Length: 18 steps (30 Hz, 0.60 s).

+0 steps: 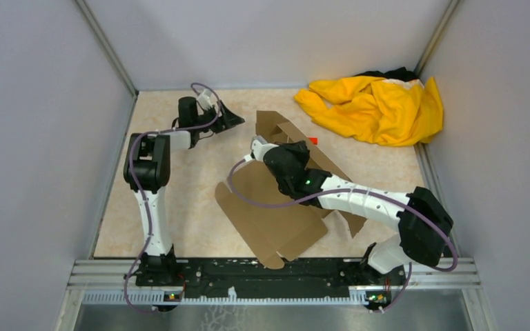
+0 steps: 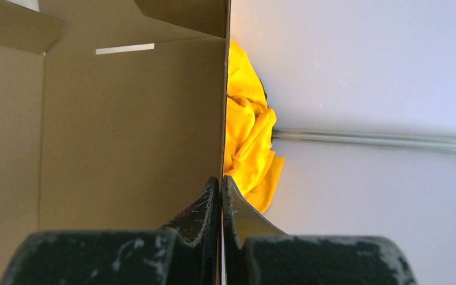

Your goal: Fold the paper box

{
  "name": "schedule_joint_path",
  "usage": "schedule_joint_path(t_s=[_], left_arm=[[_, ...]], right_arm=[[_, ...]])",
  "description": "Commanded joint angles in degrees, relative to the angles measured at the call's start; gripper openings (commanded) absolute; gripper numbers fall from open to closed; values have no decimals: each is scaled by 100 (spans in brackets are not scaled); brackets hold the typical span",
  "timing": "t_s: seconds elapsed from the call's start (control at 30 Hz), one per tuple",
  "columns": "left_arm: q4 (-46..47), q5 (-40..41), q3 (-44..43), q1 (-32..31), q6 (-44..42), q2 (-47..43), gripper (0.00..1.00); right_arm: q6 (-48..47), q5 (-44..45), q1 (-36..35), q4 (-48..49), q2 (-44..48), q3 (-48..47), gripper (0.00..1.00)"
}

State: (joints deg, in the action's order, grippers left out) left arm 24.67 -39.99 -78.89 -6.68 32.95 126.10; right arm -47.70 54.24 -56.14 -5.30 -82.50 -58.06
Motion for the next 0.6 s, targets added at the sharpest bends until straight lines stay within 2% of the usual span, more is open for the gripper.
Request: schedule_joint_path(t_s=[0.0,0.07,0.17,0.4,0.57], left_arm=[[1000,-662,125,-284,-244,-18,82],[1217,-768,282,-453,-399,-66,81],[2017,-971,607,-613,-342,-82,82],[4238,-1471,994,-729,501,119,82],[4852,-1528,1509,-721,575,-91,82]], right_arm=[[-545,56,-118,815,177,55,0],[-679,28,-142,980,152,125,0],[-1050,18,-191,1328,141,278,0],[-1053,-66,-248,1255,180,343,0],[-889,-139,-245,1127,201,332,0]])
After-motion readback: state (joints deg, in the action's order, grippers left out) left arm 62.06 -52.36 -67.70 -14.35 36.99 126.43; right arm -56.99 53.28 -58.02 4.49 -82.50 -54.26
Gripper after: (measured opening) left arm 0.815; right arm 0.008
